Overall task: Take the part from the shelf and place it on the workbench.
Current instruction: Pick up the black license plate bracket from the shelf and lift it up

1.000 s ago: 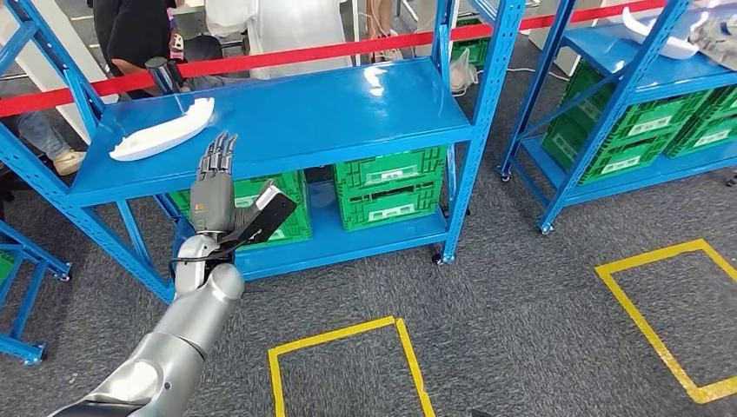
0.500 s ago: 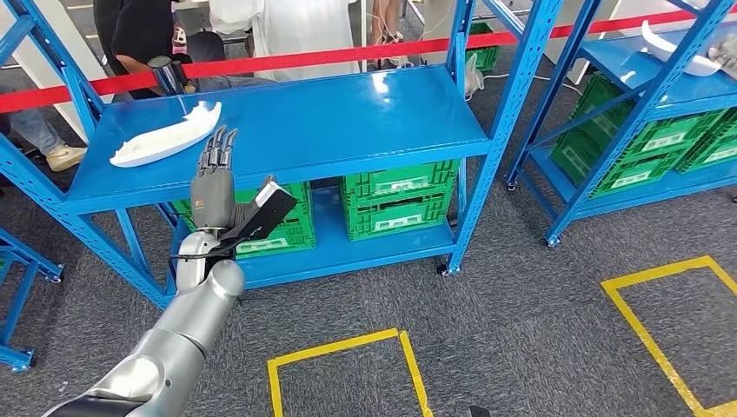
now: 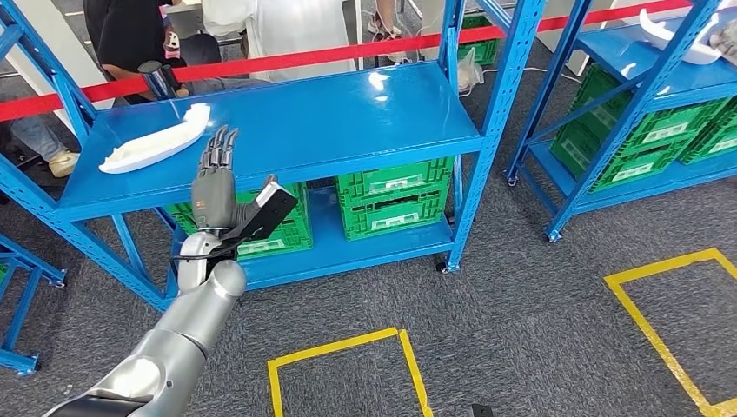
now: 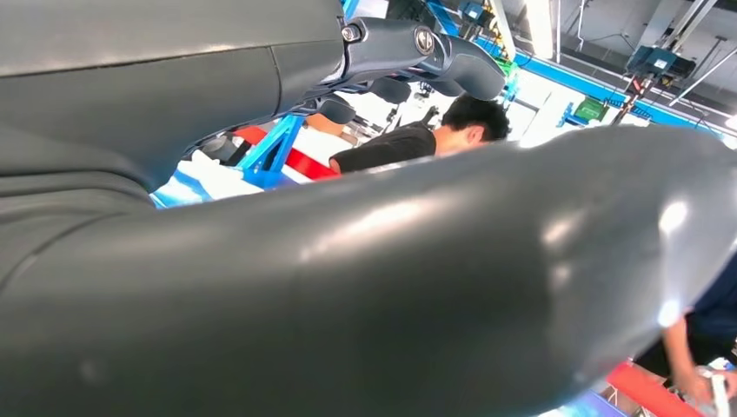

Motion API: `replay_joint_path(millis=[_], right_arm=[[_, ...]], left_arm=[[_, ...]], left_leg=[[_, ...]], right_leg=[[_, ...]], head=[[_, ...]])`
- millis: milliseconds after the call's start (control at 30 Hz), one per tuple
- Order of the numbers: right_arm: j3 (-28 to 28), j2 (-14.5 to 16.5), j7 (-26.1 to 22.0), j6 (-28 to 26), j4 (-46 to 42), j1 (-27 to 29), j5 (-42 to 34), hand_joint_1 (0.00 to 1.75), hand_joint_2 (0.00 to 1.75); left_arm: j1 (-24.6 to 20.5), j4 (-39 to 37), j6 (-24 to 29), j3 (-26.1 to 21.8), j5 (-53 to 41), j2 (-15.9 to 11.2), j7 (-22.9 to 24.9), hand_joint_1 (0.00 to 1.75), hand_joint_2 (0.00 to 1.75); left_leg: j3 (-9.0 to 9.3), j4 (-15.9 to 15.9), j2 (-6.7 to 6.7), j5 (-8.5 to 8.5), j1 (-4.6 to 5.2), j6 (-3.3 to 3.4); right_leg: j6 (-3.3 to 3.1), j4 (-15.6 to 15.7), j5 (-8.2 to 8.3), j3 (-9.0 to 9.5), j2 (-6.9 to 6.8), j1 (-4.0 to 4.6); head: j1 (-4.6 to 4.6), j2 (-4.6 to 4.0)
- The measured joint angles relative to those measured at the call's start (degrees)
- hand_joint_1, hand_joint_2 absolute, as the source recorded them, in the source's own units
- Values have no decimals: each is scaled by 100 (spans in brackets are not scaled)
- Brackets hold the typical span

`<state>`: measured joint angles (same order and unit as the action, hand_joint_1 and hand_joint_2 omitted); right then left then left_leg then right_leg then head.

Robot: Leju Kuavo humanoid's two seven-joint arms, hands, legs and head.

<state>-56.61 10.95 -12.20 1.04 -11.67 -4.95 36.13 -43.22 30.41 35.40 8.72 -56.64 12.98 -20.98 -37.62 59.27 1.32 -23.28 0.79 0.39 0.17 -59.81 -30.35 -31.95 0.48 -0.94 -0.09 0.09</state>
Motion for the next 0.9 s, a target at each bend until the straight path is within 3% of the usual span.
replay_joint_path(millis=[67,167,200,400,900], right_arm=[[0,-1,-9,-1,0,-2,1,0,0],[0,-2,-12,10,0,-10,-15,0,0],[0,-2,-13,25,0,-11,-20,0,0],[0,-2,36,75,0,-16,-56,0,0],[0,0,98,167,0,-12,-50,0,0]], left_arm=[[0,2,1,8,-2,-2,7,0,0],[-6,1,1,25,-4,-2,10,0,0],[-9,-3,1,30,-4,-2,10,0,0],[-2,-14,0,73,-13,-2,13,0,0],[3,-13,-155,173,138,15,-14,0,0]], left_leg=[[20,-31,1,3,2,-12],[72,-128,10,51,-20,-115],[73,-132,12,43,-19,-112],[73,-115,12,8,-17,-48],[77,-90,6,-7,-4,-17]], right_leg=[[10,31,-9,25,0,4],[-57,116,18,80,-5,30],[-71,144,27,93,-7,29],[-17,204,23,136,-10,29],[41,219,33,149,-9,14]], head=[[1,0],[10,0],[14,0],[15,0],[13,0]])
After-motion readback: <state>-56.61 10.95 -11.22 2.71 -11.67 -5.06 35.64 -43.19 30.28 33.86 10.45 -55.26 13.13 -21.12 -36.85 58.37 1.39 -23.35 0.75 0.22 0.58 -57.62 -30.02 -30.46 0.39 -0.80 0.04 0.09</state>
